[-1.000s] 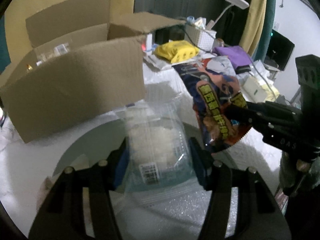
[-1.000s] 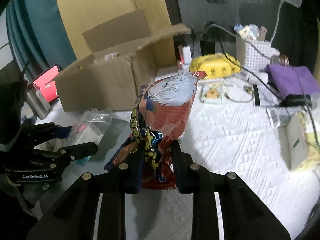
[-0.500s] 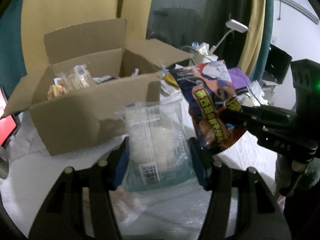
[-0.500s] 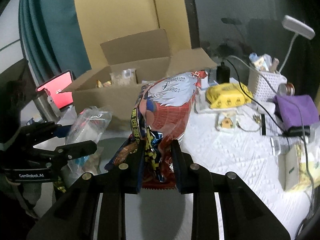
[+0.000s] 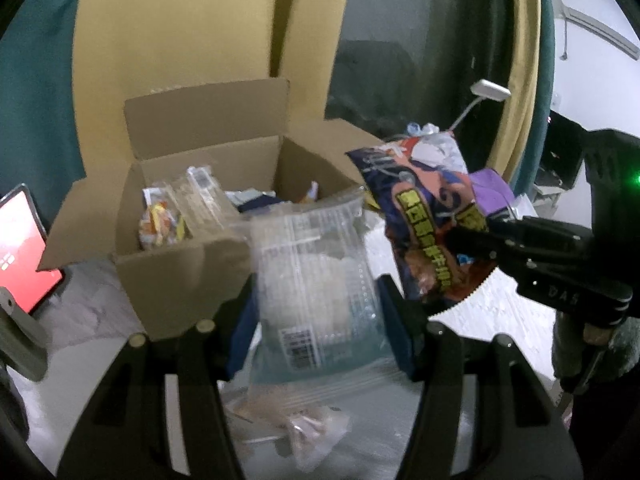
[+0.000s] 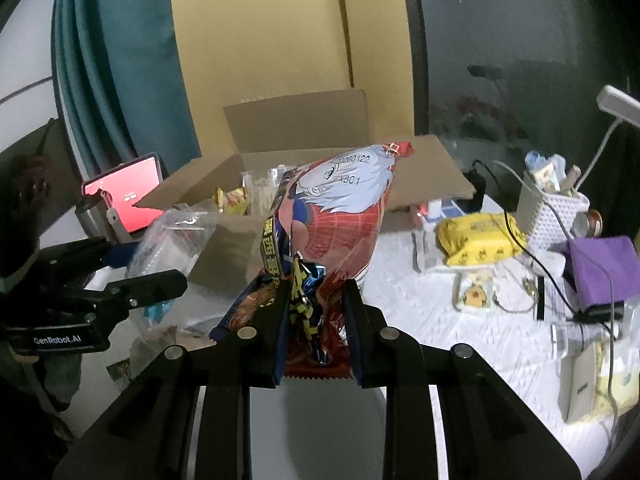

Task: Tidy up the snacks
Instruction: 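Lift both held bags and carry them toward the cardboard box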

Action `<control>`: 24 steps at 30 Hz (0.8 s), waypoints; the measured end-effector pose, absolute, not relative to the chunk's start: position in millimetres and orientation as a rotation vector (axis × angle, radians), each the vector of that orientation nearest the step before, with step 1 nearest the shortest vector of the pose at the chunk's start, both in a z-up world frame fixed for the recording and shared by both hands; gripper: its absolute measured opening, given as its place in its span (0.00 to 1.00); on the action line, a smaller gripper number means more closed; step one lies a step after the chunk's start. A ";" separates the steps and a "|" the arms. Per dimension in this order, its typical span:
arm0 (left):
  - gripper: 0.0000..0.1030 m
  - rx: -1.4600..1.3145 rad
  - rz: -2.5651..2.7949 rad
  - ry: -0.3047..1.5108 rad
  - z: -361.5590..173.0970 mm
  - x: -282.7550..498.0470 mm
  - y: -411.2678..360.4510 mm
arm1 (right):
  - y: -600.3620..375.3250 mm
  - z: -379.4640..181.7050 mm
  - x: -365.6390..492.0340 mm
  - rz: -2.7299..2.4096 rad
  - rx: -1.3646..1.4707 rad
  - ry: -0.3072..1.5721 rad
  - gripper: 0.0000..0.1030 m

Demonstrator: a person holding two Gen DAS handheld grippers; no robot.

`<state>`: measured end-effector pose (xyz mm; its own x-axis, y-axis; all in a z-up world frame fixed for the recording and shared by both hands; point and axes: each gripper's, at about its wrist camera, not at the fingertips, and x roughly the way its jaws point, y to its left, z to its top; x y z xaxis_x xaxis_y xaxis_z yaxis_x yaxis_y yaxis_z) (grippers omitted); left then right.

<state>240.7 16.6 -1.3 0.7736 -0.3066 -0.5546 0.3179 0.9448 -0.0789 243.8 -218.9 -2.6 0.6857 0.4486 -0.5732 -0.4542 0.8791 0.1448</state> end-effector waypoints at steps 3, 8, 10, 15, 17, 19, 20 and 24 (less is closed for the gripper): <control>0.57 0.015 -0.321 0.584 4.6 246.2 26.7 | -212.9 4.5 249.0 0.507 -0.014 0.627 0.26; 0.57 0.008 -0.296 0.570 11.0 256.9 41.0 | -205.6 12.5 260.5 0.505 -0.008 0.614 0.26; 0.57 0.008 -0.291 0.565 13.5 262.1 45.7 | -202.4 14.9 265.6 0.504 -0.006 0.611 0.26; 0.57 0.002 -0.278 0.552 21.2 277.1 55.0 | -194.1 19.3 280.0 0.507 -0.010 0.605 0.26; 0.58 -0.001 -0.273 0.547 23.8 284.3 57.0 | -190.6 21.7 286.7 0.508 -0.013 0.600 0.26; 0.58 -0.006 -0.269 0.543 26.4 292.2 58.5 | -188.7 22.9 292.1 0.508 -0.014 0.597 0.26; 0.58 -0.007 -0.270 0.540 27.5 296.1 58.8 | -187.2 24.6 296.5 0.508 -0.014 0.593 0.26; 0.58 -0.013 -0.269 0.542 28.7 315.9 59.3 | -183.8 29.2 309.5 0.506 -0.014 0.583 0.26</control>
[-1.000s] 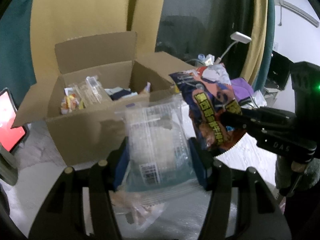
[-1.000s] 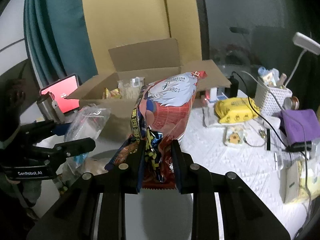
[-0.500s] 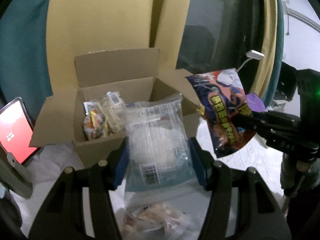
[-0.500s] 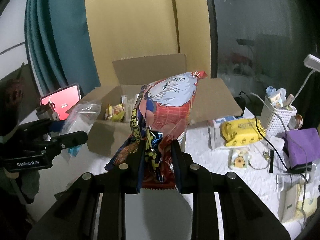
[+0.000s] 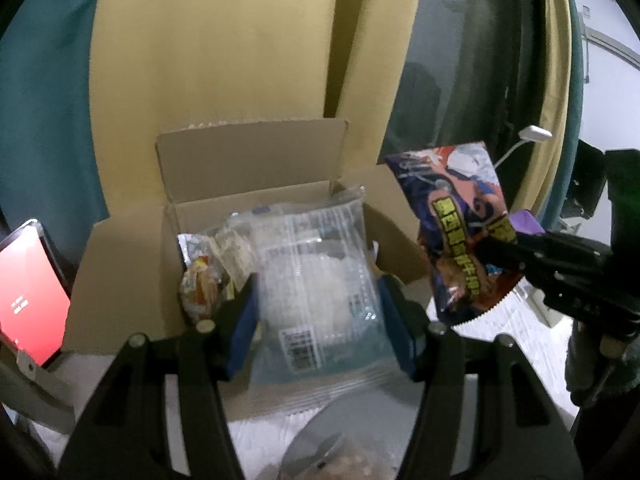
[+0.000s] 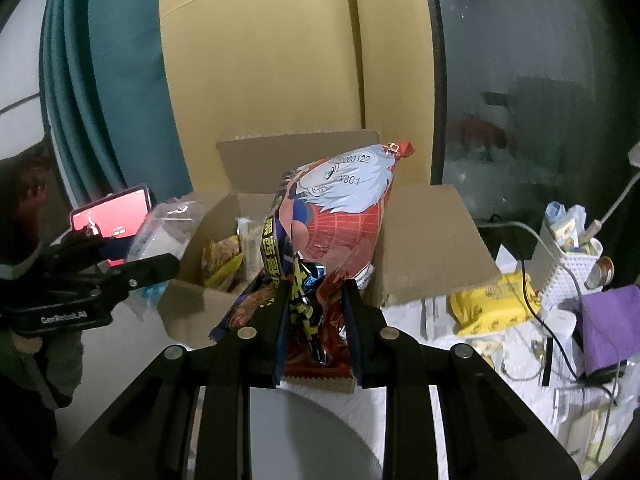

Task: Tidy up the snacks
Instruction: 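Lift both held bags and carry them toward the cardboard box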

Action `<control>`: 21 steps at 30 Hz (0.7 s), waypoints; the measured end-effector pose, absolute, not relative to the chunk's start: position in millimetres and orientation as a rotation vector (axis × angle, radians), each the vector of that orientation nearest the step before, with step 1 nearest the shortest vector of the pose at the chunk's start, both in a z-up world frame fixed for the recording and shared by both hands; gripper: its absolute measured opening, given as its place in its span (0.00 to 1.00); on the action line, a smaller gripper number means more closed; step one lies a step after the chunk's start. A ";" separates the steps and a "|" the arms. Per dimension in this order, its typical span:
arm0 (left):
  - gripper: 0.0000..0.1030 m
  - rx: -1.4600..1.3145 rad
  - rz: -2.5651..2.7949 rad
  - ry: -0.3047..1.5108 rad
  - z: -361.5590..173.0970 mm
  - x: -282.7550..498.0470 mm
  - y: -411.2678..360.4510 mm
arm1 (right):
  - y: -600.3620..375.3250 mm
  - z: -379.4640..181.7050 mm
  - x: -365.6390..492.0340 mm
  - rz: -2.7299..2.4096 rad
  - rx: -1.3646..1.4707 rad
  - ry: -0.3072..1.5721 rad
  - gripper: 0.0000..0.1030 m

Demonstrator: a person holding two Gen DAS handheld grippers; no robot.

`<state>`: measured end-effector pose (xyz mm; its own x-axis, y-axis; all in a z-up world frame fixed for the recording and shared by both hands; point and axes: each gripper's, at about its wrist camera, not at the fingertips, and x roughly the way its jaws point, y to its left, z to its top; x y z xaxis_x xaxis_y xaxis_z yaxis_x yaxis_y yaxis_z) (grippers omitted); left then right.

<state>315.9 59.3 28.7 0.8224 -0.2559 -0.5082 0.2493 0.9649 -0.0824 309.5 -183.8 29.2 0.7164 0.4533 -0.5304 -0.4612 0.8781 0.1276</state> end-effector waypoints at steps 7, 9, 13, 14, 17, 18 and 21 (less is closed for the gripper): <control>0.59 -0.008 -0.269 0.544 29.6 339.0 55.8 | -179.3 34.6 330.2 0.506 -0.016 0.570 0.26; 0.59 -0.016 -0.273 0.549 28.5 346.3 56.3 | -178.4 35.1 336.7 0.506 -0.016 0.569 0.26; 0.59 -0.042 -0.266 0.564 20.9 362.6 59.8 | -175.3 33.8 348.7 0.507 -0.017 0.574 0.26; 0.59 -0.052 -0.263 0.571 18.9 367.1 60.8 | -173.1 33.7 351.8 0.511 -0.021 0.575 0.26; 0.59 -0.068 -0.255 0.590 13.1 381.9 62.1 | -168.0 32.8 360.4 0.518 -0.030 0.578 0.26; 0.59 -0.069 -0.253 0.600 11.1 387.1 61.7 | -166.8 32.0 362.7 0.521 -0.031 0.579 0.26; 0.59 -0.098 -0.256 0.635 4.6 402.1 61.3 | -163.7 29.5 372.7 0.527 -0.028 0.579 0.26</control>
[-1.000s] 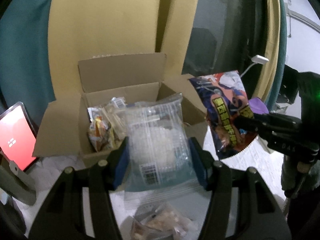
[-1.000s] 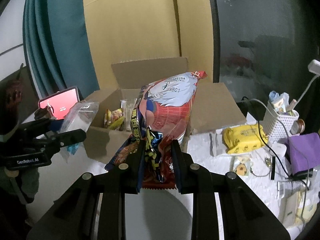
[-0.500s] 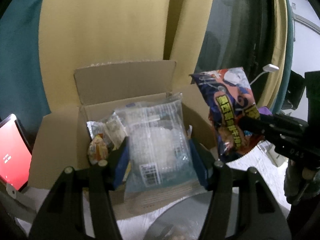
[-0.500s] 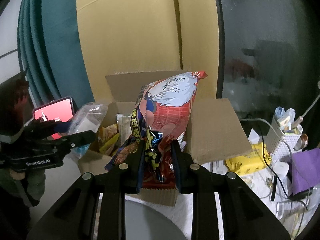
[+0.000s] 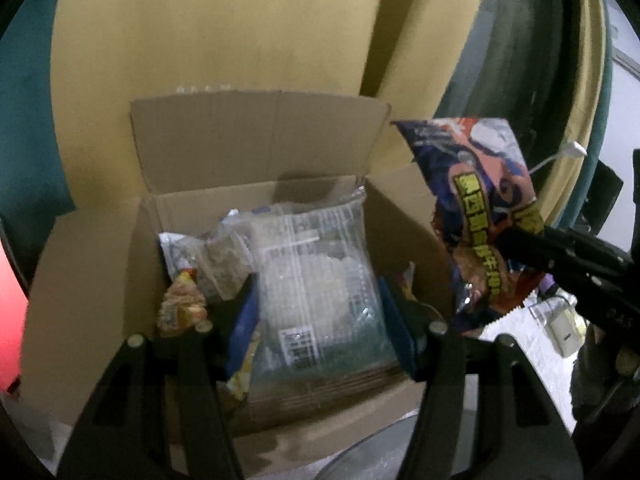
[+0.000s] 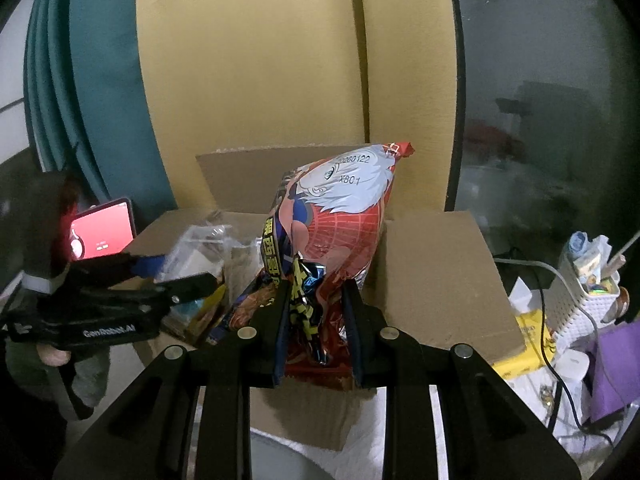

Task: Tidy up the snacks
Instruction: 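Lift both held bags and carry them toward the cardboard box, then open both tools to drop the bags into the box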

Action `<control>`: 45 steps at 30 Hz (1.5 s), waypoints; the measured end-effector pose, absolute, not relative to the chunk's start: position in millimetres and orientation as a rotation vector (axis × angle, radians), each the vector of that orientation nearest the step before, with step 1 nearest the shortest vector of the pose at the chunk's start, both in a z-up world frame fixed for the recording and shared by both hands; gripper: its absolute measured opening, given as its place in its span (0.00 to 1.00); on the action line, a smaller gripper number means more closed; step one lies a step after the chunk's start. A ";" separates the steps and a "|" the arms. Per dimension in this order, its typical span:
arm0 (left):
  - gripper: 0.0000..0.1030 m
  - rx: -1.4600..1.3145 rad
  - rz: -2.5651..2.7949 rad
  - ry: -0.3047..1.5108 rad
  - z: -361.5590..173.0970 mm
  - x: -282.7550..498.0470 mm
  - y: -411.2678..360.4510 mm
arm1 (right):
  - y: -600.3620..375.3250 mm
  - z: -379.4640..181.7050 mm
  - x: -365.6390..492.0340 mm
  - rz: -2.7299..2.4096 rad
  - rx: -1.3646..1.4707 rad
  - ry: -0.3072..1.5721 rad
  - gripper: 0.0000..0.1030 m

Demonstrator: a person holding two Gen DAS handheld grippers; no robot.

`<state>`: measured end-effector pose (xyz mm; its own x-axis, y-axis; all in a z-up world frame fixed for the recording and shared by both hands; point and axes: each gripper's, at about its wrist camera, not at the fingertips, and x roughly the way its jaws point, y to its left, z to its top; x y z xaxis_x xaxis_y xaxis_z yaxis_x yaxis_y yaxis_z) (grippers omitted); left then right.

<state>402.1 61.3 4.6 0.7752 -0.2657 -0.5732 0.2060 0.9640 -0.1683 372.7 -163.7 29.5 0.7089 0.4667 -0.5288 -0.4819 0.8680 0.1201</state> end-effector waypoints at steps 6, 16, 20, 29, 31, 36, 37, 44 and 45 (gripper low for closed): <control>0.59 -0.144 -0.242 0.655 -5.3 424.5 67.0 | -160.0 24.2 394.7 0.532 -0.028 0.584 0.26; 0.72 -0.201 -0.198 0.656 -8.1 433.7 95.0 | -146.0 6.3 436.2 0.537 -0.010 0.605 0.26; 0.72 -0.193 -0.180 0.643 -6.3 432.9 102.6 | -138.2 -1.6 447.2 0.545 -0.019 0.617 0.26; 0.72 -0.180 -0.156 0.662 -10.2 437.2 106.5 | -127.3 -26.7 466.5 0.508 -0.038 0.706 0.26; 0.72 -0.180 -0.156 0.667 -11.3 438.3 105.6 | -124.2 -34.5 470.2 0.495 -0.064 0.747 0.26; 0.72 -0.187 -0.154 0.678 -12.8 440.8 105.4 | -125.7 -36.7 470.1 0.473 -0.062 0.771 0.51; 0.72 -0.187 -0.155 0.678 -13.2 441.0 105.4 | -125.3 -36.2 469.8 0.471 -0.062 0.770 0.53; 0.72 -0.186 -0.140 0.681 -13.7 439.7 104.2 | -127.6 -36.7 463.8 0.456 -0.069 0.790 0.54; 0.72 -0.182 -0.137 0.680 -13.2 438.7 103.0 | -126.8 -35.8 462.4 0.456 -0.066 0.791 0.54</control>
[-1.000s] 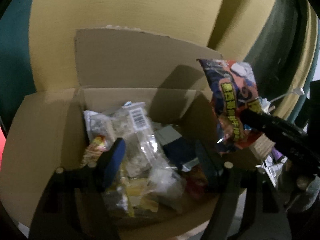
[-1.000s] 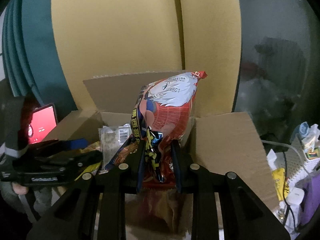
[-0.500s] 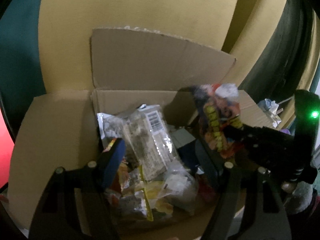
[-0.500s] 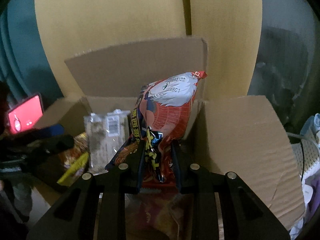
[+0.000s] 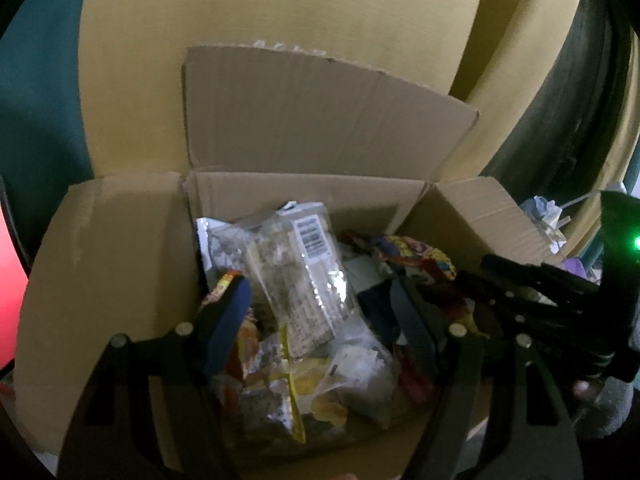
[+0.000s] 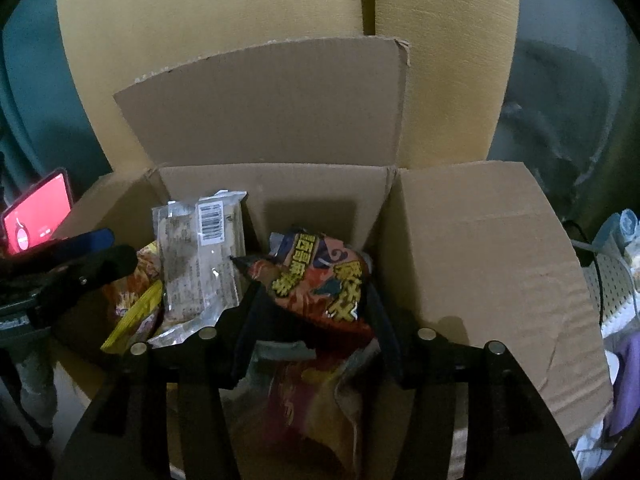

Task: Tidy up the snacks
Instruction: 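Open both tools to drop the bags into the box, then move both tools back from the box to the grey mat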

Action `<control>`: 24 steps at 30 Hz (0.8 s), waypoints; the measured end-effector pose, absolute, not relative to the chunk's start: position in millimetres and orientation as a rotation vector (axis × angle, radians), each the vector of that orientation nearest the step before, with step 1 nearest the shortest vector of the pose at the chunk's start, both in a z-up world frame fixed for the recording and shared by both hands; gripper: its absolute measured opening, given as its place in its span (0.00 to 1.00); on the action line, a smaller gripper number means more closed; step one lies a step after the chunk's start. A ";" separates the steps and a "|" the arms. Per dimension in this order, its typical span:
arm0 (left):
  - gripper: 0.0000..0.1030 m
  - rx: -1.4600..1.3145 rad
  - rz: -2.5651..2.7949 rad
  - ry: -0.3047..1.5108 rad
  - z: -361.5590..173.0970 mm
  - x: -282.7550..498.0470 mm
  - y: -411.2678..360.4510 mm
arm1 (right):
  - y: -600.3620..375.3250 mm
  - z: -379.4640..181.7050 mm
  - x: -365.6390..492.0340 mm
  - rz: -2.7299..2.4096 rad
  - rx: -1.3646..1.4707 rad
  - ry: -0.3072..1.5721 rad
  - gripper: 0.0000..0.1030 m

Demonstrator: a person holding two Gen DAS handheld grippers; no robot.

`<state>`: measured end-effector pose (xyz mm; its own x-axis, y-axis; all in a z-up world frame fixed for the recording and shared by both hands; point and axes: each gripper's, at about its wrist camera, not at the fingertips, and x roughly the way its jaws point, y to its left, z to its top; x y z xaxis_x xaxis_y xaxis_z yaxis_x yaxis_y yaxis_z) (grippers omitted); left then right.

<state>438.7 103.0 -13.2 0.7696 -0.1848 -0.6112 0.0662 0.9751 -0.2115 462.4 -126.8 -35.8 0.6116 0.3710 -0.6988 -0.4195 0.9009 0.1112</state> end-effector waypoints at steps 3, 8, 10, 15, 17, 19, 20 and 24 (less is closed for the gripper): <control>0.72 -0.173 -0.136 0.678 -12.5 435.0 100.2 | -128.1 -30.3 456.1 0.452 -0.063 0.785 0.54; 0.72 -0.154 -0.142 0.650 -3.9 422.5 91.7 | -130.1 -18.6 443.5 0.451 -0.063 0.765 0.54; 0.72 -0.141 -0.143 0.634 1.2 415.0 88.1 | -131.7 -14.8 437.7 0.449 -0.062 0.758 0.54; 0.72 -0.140 -0.147 0.613 11.2 396.1 85.3 | -133.8 -6.8 421.6 0.451 -0.068 0.744 0.54; 0.72 -0.136 -0.147 0.607 14.3 389.0 83.2 | -135.1 -4.1 415.8 0.451 -0.067 0.739 0.54; 0.72 -0.130 -0.149 0.602 17.2 382.6 81.1 | -136.4 -1.4 409.6 0.452 -0.064 0.733 0.54; 0.72 -0.126 -0.150 0.598 19.1 379.2 80.2 | -137.1 0.5 405.6 0.454 -0.063 0.729 0.54; 0.72 -0.114 -0.154 0.577 28.5 360.5 74.2 | -139.1 7.0 391.4 0.460 -0.065 0.716 0.54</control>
<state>360.5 74.2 28.5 0.8268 -0.1770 -0.5340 0.1132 0.9822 -0.1502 391.4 -139.1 7.0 0.6590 0.3845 -0.6464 -0.4281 0.8984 0.0980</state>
